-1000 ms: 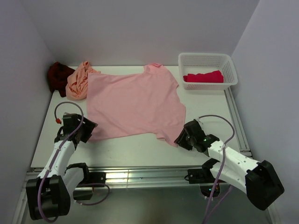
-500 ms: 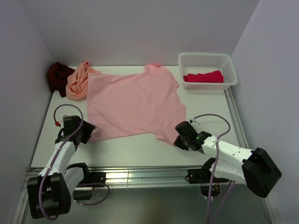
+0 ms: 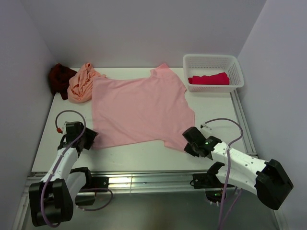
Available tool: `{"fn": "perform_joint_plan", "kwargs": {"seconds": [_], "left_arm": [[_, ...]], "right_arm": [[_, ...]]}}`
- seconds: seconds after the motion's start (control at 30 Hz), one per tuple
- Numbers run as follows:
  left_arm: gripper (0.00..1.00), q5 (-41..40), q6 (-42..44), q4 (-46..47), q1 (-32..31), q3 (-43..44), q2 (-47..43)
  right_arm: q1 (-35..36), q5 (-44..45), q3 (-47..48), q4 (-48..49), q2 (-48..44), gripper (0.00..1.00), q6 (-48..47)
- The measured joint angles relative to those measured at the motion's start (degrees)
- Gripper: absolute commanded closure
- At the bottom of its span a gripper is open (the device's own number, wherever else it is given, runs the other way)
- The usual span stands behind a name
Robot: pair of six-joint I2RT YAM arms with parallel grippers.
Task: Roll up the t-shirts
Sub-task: Flatten the tshirt, then fold the tshirt
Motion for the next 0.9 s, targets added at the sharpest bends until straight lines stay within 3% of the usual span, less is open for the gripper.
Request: {"fn": "perform_joint_plan", "kwargs": {"seconds": [0.23,0.57,0.9], "left_arm": [[0.38,-0.2,-2.4,-3.3,-0.5,-0.2,-5.9],[0.39,-3.1,-7.2,-17.0,-2.6,7.1,-6.6],[0.51,-5.2,-11.2,-23.0,-6.1,7.9,-3.9]], "right_arm": [[0.0,0.9,0.0,-0.2,0.7,1.0,0.3],[0.0,1.6,0.0,-0.2,0.6,1.0,0.8],[0.0,1.9,0.0,-0.2,0.6,1.0,1.6]]}}
